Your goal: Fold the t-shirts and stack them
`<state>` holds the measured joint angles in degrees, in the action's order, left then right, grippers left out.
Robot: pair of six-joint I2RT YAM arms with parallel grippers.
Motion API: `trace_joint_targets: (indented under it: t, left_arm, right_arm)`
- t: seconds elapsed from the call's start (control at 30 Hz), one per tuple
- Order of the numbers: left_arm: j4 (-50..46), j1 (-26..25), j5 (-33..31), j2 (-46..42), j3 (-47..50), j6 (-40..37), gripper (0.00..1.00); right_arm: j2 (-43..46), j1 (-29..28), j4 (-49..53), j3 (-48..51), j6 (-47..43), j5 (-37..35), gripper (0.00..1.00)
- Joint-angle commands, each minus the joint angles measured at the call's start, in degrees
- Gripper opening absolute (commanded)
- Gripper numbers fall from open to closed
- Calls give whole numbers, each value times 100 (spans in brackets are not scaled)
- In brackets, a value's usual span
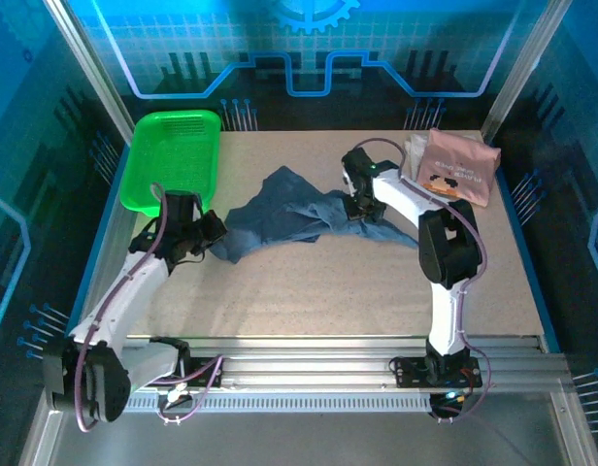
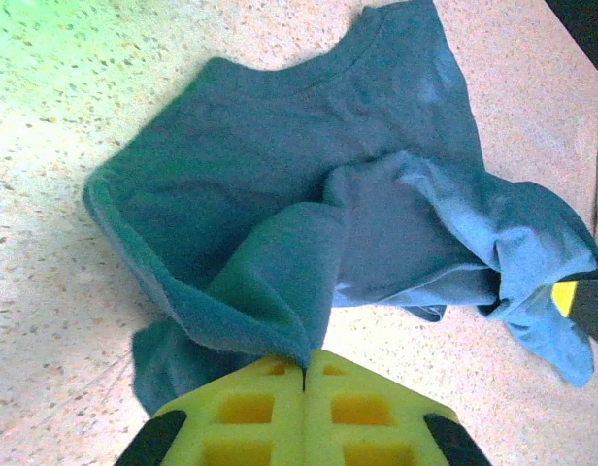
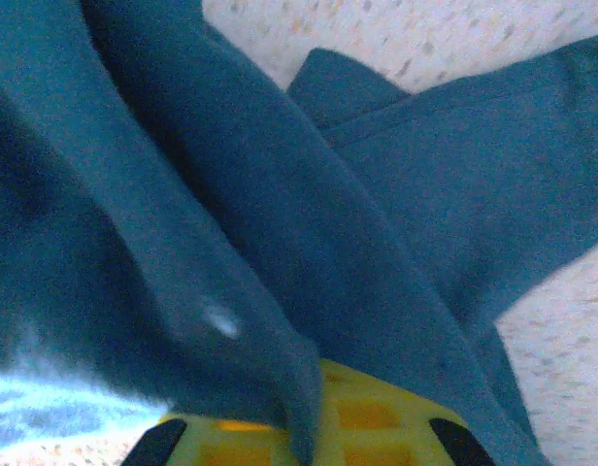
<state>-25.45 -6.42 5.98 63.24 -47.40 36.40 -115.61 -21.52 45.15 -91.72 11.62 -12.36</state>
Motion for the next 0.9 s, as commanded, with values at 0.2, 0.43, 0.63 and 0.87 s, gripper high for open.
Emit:
trace_joint_targets:
  t: [0.2,0.43,0.63,0.87]
  left_arm:
    - [-501,191,-492,-779,12,-303,0]
    - [-633,289,-755,-866,-339,-517,0]
    - [-891,325,-1207,-979,-635,-693,0]
    - [-1029,334,-1559,-1104,-701,-757,0]
  right_arm:
    - [1496,1122,1722,-909,-669,3023,0]
    - [1375,1913,2493,-1393,-711,6199,0]
    - [1646,2087,1947,-551,-63,7742,0]
    - [1754,2081,1856,587,182,7665,0]
